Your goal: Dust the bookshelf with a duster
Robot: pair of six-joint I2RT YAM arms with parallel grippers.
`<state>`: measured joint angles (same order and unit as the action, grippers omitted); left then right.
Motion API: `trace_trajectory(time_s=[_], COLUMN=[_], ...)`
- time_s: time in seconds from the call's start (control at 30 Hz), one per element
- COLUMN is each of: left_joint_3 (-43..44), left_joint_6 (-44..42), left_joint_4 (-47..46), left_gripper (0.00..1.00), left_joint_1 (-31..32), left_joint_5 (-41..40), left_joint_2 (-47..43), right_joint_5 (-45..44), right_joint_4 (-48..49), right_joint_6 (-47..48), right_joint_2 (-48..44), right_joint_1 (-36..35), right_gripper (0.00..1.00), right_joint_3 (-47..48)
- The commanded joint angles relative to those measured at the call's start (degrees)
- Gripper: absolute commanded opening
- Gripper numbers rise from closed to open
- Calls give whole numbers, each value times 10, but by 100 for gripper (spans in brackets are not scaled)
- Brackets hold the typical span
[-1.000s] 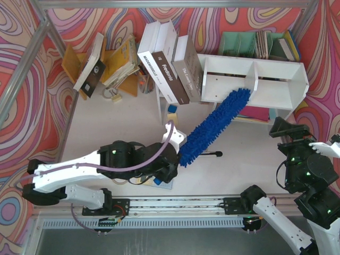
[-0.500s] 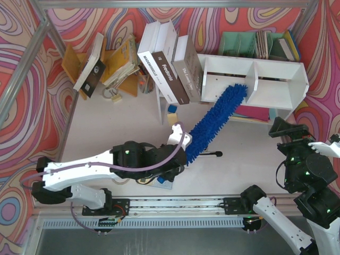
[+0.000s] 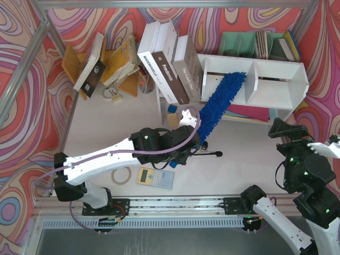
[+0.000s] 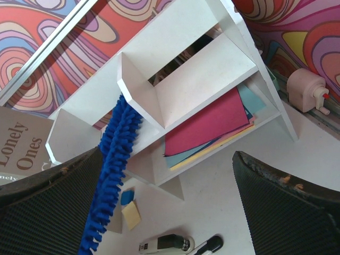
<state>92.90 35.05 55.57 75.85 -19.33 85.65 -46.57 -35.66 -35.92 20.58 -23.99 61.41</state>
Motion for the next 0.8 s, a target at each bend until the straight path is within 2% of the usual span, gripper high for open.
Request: trace_trajectory(time_s=[0.0, 0.2, 0.33, 0.6, 0.77], left_joint_3=[26, 66, 52, 66, 91], left_joint_6=[-18, -21, -8, -53, -63], left_joint_4=[-11, 24, 39, -12, 5], left_gripper=[0, 0, 0, 0, 0], left_joint_1=[-23, -31, -31, -30, -10], left_joint_5=[-16, -57, -75, 27, 33], left_joint_2=[22, 46, 29, 41, 60], right_joint_5=[-15, -16, -17, -15, -19], right_joint_4=[-13, -12, -12, -6, -9], right_joint_6=[-6, -7, -8, -7, -6], right_joint_2=[-8, -10, -11, -7, -9], right_joint_1=[-1, -1, -1, -1, -2], right_gripper=[97, 98, 97, 97, 98], right_joint_3=[-4, -9, -13, -16, -14])
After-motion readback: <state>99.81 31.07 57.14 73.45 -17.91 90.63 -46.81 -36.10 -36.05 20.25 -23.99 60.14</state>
